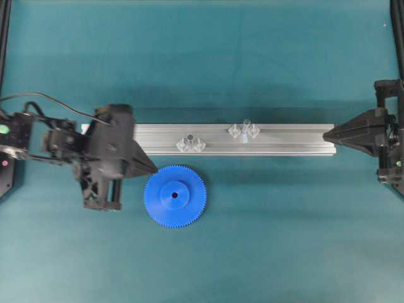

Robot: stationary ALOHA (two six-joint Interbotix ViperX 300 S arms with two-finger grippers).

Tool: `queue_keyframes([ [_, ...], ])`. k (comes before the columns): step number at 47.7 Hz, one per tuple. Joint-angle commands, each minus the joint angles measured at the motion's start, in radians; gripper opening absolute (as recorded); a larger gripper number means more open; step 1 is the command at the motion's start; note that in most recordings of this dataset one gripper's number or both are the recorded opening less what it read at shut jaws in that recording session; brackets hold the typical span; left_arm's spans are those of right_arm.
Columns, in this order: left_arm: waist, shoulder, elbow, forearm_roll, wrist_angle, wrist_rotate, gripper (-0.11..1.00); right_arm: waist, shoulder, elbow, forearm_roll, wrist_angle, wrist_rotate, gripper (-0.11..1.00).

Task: Find the location of the shaft and insert the large gear.
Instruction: 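Move the left gripper over the blue gear and lower toward its hub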

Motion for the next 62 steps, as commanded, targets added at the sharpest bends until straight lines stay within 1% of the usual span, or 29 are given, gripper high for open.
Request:
queue_keyframes([
  [1, -0.011, 0.018, -0.046, 0.003, 0.012, 0.0, -0.01, -0.005, 0.005, -0.011, 0.002, 0.005, 0.009, -0.03],
  [14, -0.018, 0.083, -0.098, 0.005, 0.098, -0.002, -0.01, -0.014, 0.003, -0.009, 0.002, 0.063, 0.009, -0.03],
  [24, -0.02, 0.143, -0.15, 0.003, 0.181, 0.008, -0.01, -0.012, 0.0, -0.008, 0.0, 0.064, 0.011, -0.03],
  [34, -0.02, 0.23, -0.219, 0.003, 0.267, 0.008, -0.01, -0.014, -0.009, 0.002, 0.002, 0.064, 0.011, -0.03],
  [48, -0.02, 0.33, -0.299, 0.003, 0.285, 0.008, -0.01, -0.014, -0.023, 0.009, 0.0, 0.064, 0.012, -0.03],
  [62, -0.041, 0.399, -0.344, 0.003, 0.314, 0.008, -0.01, -0.014, -0.028, 0.015, 0.0, 0.066, 0.028, -0.03],
])
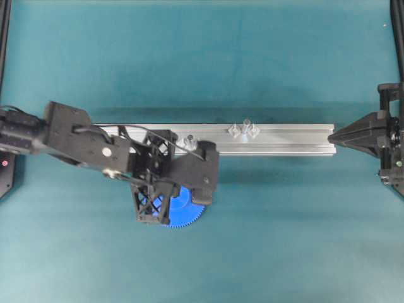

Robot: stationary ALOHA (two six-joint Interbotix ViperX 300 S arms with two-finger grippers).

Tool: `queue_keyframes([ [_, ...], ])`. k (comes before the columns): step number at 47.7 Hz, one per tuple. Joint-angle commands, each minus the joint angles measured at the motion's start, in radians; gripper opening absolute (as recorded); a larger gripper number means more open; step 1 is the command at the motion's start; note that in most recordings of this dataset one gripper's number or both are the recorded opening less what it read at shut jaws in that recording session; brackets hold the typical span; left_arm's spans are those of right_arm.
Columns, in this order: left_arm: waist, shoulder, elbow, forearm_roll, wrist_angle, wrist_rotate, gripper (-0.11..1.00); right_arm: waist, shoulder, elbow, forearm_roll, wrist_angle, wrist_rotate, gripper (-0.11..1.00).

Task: Find the location of the shaft and insert the large gear.
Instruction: 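Move the left gripper over the blue gear and lower toward its hub, then close the left gripper on the blue gear's hub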

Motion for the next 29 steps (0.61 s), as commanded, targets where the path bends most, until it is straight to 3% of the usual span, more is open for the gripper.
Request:
queue_keyframes([
  [1, -0.017, -0.002, -0.031, 0.002, 0.006, 0.002, -0.01, -0.003, 0.003, -0.009, 0.002, -0.005, 0.011, -0.03],
  [12, -0.021, 0.018, -0.052, 0.002, 0.021, -0.003, -0.01, -0.003, 0.003, -0.005, 0.002, -0.006, 0.011, -0.03],
  [29, -0.021, 0.055, -0.1, 0.003, 0.138, 0.005, -0.01, -0.003, 0.003, -0.002, 0.002, -0.011, 0.011, -0.03],
])
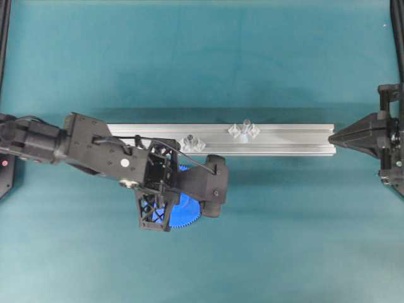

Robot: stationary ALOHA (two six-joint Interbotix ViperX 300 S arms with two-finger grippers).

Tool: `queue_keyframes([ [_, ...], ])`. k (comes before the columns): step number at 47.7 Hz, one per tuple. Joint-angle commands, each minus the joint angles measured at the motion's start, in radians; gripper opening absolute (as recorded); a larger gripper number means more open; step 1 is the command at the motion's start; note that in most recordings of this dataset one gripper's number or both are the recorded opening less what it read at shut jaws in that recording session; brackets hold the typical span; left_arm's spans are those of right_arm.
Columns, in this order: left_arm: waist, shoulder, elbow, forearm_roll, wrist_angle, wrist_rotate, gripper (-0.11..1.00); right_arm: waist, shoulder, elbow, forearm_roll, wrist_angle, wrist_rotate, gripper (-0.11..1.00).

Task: Find the location of the shaft and insert the large gear.
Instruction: 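Close the left gripper on the blue gear's hub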

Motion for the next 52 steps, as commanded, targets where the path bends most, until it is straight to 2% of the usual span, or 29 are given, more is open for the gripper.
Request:
queue_keyframes([
  [1, -0.006, -0.012, -0.032, 0.003, 0.005, 0.0, -0.01, -0.002, 0.006, -0.011, 0.002, -0.009, 0.009, -0.03],
  [16, -0.006, -0.014, -0.035, 0.003, -0.008, -0.003, -0.01, -0.002, 0.006, -0.011, 0.0, -0.009, 0.009, -0.03],
  [26, -0.006, -0.021, -0.025, 0.003, -0.058, -0.002, -0.01, -0.002, 0.005, -0.011, 0.002, -0.009, 0.011, -0.03],
  [38, -0.006, -0.026, -0.023, 0.003, -0.049, -0.006, 0.0, -0.002, -0.012, -0.006, 0.0, -0.011, 0.021, -0.03],
  [42, -0.006, -0.025, -0.026, 0.003, -0.026, -0.009, 0.07, -0.002, -0.018, -0.005, 0.002, -0.008, 0.021, -0.03],
  [44, -0.006, -0.025, -0.031, 0.003, -0.017, -0.015, 0.15, -0.002, -0.021, -0.006, 0.0, -0.006, 0.021, -0.03],
  [52, -0.006, -0.023, -0.037, 0.003, -0.011, -0.021, 0.63, -0.002, -0.028, -0.003, 0.0, -0.006, 0.021, -0.03],
])
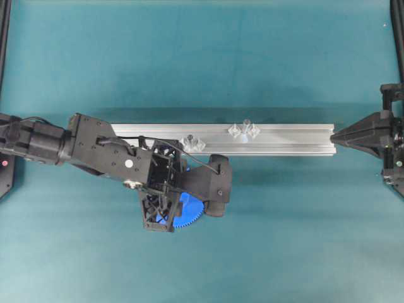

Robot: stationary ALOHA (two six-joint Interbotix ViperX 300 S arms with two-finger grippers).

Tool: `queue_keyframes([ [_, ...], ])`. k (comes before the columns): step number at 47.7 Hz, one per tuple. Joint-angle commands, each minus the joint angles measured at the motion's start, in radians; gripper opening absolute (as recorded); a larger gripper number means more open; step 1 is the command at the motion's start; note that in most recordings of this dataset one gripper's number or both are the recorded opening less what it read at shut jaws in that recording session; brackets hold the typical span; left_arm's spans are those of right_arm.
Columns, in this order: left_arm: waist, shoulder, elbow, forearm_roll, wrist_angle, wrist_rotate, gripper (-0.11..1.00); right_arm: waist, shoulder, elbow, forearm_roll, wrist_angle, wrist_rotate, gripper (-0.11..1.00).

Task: Find the location of the shaft and insert the large gear.
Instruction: 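Close the left gripper on the blue gear's hub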

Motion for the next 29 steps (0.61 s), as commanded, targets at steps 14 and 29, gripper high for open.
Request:
queue_keyframes([
  [14, -0.006, -0.028, -0.035, 0.003, 0.006, -0.017, 0.93, -0.002, 0.005, -0.006, 0.0, -0.006, 0.012, -0.03],
  [29, -0.005, -0.015, -0.038, 0.003, 0.006, -0.02, 0.94, -0.002, 0.005, -0.005, 0.002, -0.006, 0.012, -0.03],
])
